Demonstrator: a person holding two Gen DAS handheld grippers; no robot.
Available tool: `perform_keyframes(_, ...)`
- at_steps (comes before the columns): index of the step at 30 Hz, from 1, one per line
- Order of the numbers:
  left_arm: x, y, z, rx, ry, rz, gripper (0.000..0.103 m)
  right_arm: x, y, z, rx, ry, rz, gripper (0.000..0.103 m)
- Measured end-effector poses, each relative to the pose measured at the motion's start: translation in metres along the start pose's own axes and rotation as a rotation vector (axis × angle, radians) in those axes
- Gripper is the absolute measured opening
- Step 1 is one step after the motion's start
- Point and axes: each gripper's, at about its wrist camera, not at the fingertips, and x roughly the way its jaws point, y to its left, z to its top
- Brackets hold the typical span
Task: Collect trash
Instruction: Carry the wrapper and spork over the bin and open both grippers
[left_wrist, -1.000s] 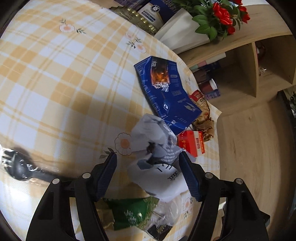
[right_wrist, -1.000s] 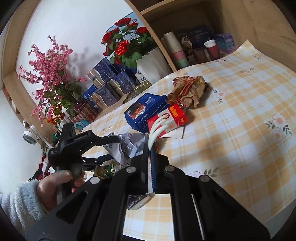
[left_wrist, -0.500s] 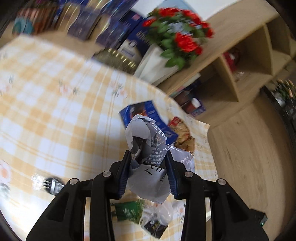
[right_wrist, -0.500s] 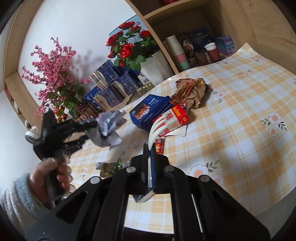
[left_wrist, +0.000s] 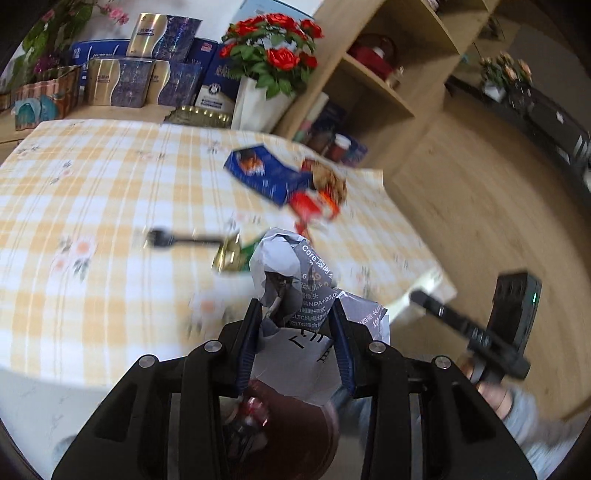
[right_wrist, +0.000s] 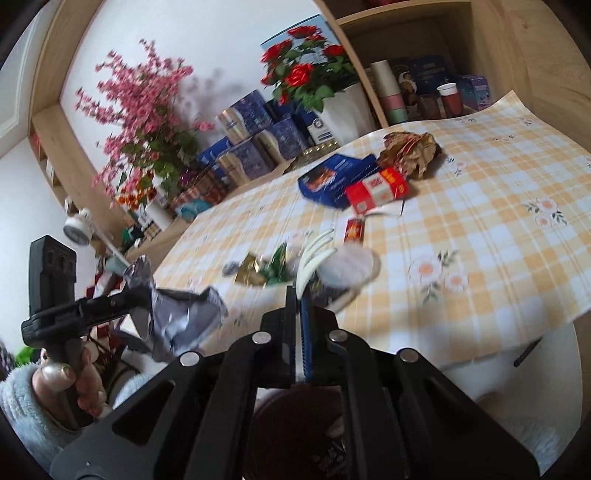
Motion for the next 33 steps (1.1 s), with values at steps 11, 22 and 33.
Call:
perform_keyframes(11,0.013,-0.022,-0.09,0.221,0.136,0.091,0.038,-0.003,0.005,-0.058,-0.015,0.067,-0.017,0.007)
perform_keyframes(22,0.058,-0.011,-0.114,0.22,0.252,0.107,0.041,0.006,0.009,-0.066,-0.054,0.104,-0.044,0.007)
perform_keyframes(33,0.066,-0.009,-0.118,0.234,0.275,0.125,0.046,0.034,0.014,-0.078,-0.127,0.183,-0.077,0.007)
